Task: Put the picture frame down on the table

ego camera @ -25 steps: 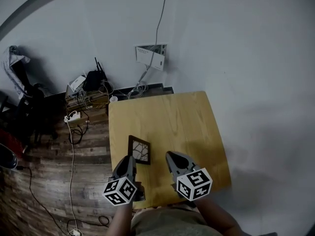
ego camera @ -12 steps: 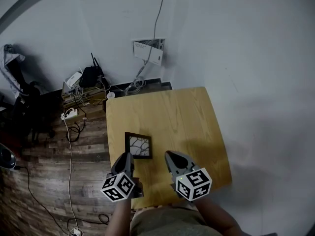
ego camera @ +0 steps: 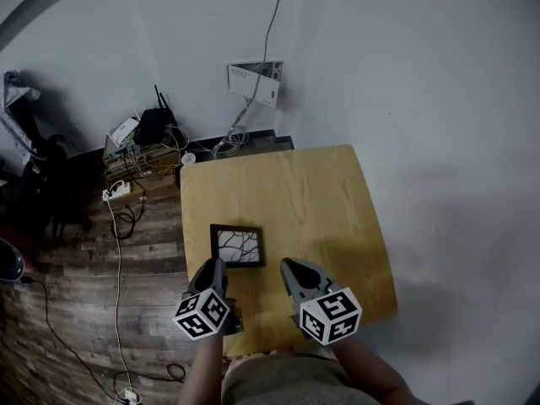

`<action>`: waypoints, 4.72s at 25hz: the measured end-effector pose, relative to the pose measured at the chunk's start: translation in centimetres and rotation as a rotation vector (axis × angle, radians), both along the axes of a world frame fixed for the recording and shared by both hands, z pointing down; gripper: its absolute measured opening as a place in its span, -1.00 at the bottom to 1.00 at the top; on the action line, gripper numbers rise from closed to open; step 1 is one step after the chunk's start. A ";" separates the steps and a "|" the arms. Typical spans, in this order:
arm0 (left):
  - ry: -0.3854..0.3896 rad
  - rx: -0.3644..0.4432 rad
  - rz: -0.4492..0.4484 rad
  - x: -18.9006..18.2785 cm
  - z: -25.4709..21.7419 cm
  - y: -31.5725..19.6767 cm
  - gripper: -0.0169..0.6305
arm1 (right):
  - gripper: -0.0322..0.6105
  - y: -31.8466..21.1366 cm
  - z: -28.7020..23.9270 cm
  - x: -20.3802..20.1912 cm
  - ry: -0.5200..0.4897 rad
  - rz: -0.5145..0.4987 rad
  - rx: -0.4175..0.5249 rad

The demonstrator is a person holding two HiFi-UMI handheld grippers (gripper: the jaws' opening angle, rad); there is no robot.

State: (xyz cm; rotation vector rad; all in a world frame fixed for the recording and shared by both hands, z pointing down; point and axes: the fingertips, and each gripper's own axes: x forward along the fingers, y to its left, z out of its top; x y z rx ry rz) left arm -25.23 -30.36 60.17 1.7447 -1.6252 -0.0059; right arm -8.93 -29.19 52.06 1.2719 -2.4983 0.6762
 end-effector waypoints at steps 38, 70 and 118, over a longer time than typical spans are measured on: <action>-0.134 -0.205 0.007 0.2 6.7 2.0 -0.76 | -0.90 1.2 0.0 0.6 -0.003 -0.022 -0.001; -0.164 0.021 -0.085 8.5 -6.7 18.1 -0.94 | -0.90 16.0 -5.7 7.6 -0.079 -0.126 0.120; -0.122 0.140 -0.047 15.8 -10.9 31.9 -0.94 | -0.90 28.9 -7.3 11.7 -0.087 -0.201 0.219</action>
